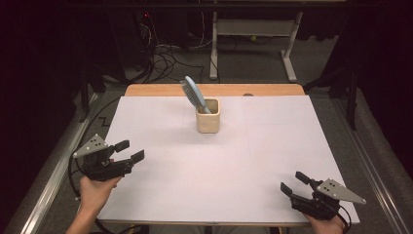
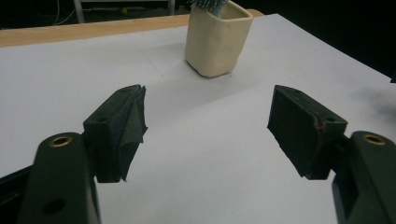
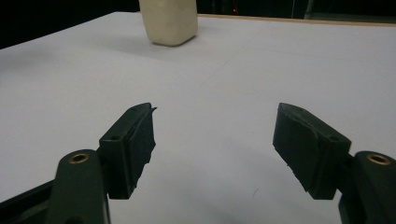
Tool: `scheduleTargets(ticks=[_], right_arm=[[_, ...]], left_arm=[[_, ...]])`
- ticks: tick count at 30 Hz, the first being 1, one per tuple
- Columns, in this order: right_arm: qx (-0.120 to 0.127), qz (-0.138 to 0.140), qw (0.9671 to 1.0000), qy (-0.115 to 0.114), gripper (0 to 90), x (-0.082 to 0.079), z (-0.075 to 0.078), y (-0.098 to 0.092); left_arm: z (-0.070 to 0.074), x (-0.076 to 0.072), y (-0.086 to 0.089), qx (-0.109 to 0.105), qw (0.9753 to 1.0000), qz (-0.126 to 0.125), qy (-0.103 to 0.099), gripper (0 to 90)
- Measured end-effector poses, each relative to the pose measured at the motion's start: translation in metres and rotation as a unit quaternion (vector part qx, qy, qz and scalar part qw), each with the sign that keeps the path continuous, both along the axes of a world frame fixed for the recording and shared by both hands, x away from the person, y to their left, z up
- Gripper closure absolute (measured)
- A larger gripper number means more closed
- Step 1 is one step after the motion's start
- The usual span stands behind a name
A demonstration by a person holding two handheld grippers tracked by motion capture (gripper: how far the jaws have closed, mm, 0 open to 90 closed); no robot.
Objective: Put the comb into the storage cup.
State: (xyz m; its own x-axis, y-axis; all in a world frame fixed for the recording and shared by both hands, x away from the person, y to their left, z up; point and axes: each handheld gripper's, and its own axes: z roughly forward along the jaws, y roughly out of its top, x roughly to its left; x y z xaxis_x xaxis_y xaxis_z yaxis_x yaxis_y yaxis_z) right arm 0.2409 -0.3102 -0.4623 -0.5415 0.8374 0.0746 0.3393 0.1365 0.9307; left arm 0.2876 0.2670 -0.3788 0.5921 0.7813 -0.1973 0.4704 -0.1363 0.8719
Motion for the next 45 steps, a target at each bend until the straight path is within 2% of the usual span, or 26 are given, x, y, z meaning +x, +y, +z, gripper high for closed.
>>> scheduleTargets(ticks=[13, 45], right_arm=[[-0.001, 0.0, 1.0, -0.001, 29.8, 0.0, 0.0, 0.0], [-0.001, -0.001, 1.0, -0.002, 29.8, 0.0, 0.0, 0.0]], left_arm=[[-0.007, -0.01, 0.002, -0.008, 1.0, 0.0, 0.001, 28.0], [-0.02, -0.028, 0.009, -0.011, 0.9999, 0.004, 0.004, 28.0]])
